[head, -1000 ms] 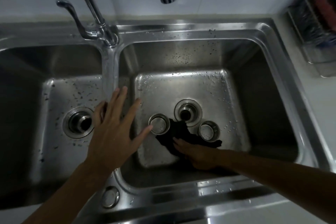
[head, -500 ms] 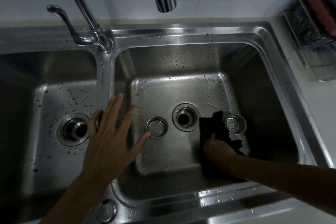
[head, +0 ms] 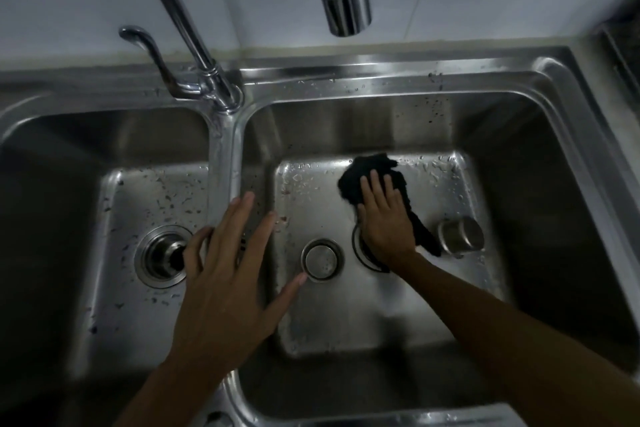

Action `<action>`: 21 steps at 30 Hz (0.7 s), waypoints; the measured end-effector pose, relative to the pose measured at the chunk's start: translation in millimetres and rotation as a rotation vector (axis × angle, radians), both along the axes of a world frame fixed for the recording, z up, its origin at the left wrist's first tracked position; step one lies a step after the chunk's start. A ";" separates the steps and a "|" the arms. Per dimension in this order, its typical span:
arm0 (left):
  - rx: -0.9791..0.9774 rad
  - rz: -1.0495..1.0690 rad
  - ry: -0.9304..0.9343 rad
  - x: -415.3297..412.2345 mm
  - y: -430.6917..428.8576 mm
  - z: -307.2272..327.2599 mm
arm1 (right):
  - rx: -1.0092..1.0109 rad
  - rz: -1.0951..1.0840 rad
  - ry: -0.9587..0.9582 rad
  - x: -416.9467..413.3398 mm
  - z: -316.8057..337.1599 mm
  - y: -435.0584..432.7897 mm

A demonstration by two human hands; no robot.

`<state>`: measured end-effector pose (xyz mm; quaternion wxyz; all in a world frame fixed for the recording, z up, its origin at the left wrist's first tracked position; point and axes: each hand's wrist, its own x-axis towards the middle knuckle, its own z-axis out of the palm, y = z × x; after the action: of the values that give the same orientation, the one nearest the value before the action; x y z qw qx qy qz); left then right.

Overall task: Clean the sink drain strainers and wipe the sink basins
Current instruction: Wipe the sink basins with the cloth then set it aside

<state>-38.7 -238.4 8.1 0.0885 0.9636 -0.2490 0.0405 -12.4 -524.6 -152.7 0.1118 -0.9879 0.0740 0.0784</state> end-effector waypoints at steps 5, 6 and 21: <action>0.017 0.007 0.013 1.1 0.7 1.9 | -0.035 0.373 -0.033 26.8 -3.5 18.5; 0.016 0.006 0.015 1.5 1.4 0.7 | -0.048 0.437 -0.044 28.6 -4.4 18.6; 0.017 0.010 0.032 -0.7 0.5 -1.6 | 0.008 0.962 -0.142 50.0 -5.0 57.0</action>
<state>-39.3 -238.0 6.5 0.0843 0.9660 -0.2432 0.0234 37.5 -467.5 -157.7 0.0712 -0.9125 -0.3992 0.0541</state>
